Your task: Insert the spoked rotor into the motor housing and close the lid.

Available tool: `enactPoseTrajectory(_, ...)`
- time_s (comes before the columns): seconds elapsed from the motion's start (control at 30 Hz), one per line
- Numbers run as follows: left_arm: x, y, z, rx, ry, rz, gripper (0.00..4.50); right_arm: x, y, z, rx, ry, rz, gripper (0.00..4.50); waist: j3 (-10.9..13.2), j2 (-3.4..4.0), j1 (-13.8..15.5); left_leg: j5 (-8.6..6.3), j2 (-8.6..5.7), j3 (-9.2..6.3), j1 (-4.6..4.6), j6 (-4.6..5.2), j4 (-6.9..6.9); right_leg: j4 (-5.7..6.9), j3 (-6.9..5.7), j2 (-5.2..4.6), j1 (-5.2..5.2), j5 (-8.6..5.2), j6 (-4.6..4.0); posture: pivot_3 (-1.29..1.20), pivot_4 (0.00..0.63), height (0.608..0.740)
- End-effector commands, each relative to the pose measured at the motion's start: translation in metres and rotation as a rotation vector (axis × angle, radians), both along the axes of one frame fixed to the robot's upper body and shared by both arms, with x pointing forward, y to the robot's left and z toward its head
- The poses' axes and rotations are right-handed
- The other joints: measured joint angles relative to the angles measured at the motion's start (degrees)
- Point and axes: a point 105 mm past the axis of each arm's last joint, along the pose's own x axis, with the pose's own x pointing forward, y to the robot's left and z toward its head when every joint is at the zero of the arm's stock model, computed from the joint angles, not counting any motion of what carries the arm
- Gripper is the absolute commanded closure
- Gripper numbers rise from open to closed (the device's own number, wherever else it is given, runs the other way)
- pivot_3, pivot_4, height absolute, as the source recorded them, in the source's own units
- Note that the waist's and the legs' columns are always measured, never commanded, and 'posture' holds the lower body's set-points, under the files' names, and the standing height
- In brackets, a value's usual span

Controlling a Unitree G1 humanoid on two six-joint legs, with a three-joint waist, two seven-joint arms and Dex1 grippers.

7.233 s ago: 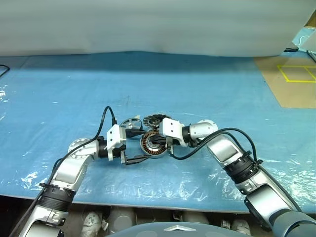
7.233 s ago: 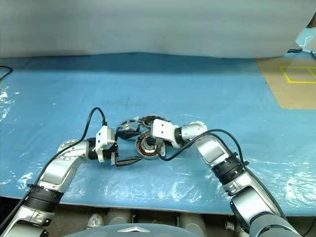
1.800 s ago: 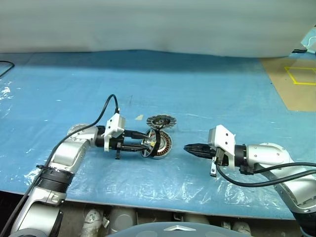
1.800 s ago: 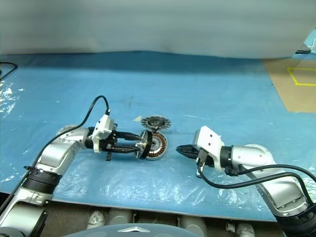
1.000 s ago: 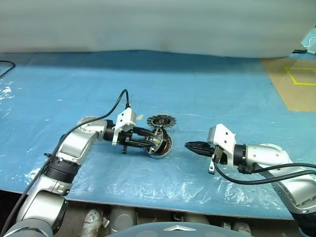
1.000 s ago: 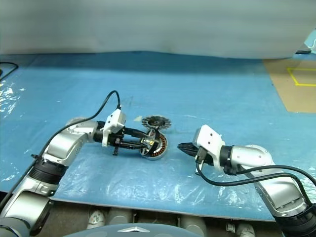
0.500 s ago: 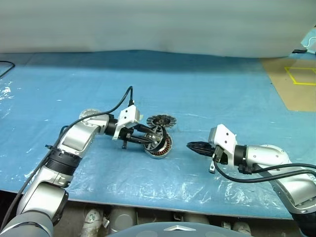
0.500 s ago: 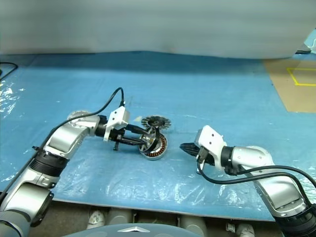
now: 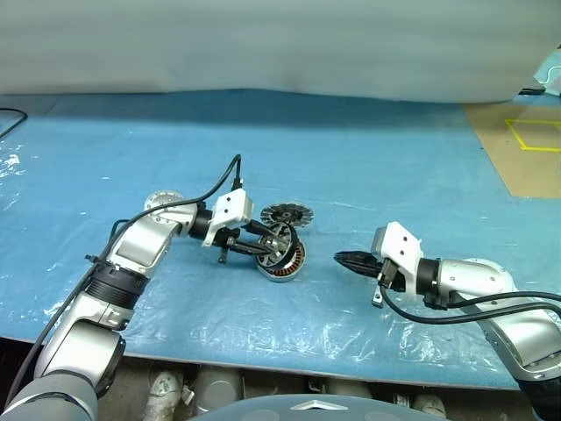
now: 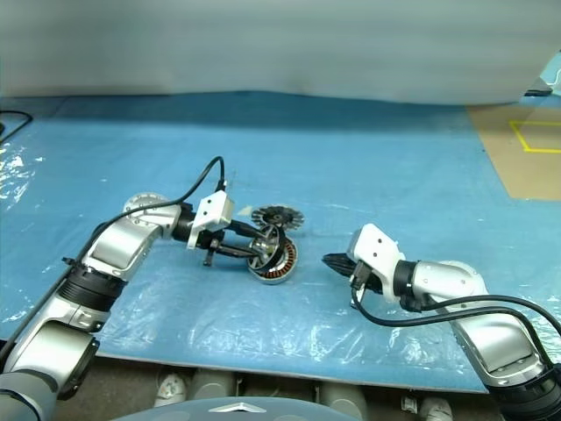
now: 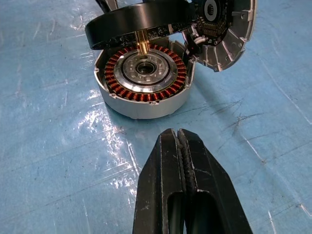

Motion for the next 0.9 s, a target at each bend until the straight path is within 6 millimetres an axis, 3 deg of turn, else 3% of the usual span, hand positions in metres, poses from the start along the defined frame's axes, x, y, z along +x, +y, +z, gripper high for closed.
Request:
enactPoseTrajectory(0.03,-0.003,-0.003,0.005,-0.003,-0.03,-0.032,3.13,0.0,0.0,0.01,0.001,-0.048,0.007,4.5,0.0,0.0,0.0,0.0,0.0,0.0,0.0,0.0,0.0,0.0,0.0,0.0,0.0,0.0,0.0,0.0,0.15,0.74)
enactPoseTrajectory(0.3,0.0,-0.001,0.004,0.013,-0.059,-0.038,3.13,0.006,-0.001,0.013,-0.003,-0.061,-0.002,4.5,0.0,0.0,0.0,0.0,0.0,0.0,0.0,0.0,0.0,0.0,0.0,0.0,0.0,0.0,0.0,0.0,0.15,0.74)
enactPoseTrajectory(0.5,0.005,0.004,0.01,0.016,-0.108,-0.036,1.2,0.005,0.0,0.012,-0.002,-0.054,0.001,4.5,0.0,0.0,0.0,0.0,0.0,0.0,-0.01,0.0,0.0,0.0,0.0,0.0,0.0,0.0,0.0,0.0,0.15,0.74)
enactPoseTrajectory(0.77,0.0,0.001,0.055,-0.201,-0.079,-0.039,1.2,0.005,0.002,0.014,0.008,-0.045,0.005,4.5,0.0,0.0,0.0,0.0,-0.01,0.0,-0.01,0.0,0.0,0.02,0.0,0.0,0.0,0.0,0.0,0.0,0.15,0.74)
enactPoseTrajectory(0.9,-0.019,0.005,0.062,-0.264,-0.001,-0.075,1.2,0.003,0.007,0.019,0.039,-0.031,0.027,4.5,0.0,0.0,-0.1,0.0,0.0,0.0,-0.02,0.0,0.0,0.01,0.0,0.0,-0.03,0.0,-0.01,0.0,0.15,0.74)
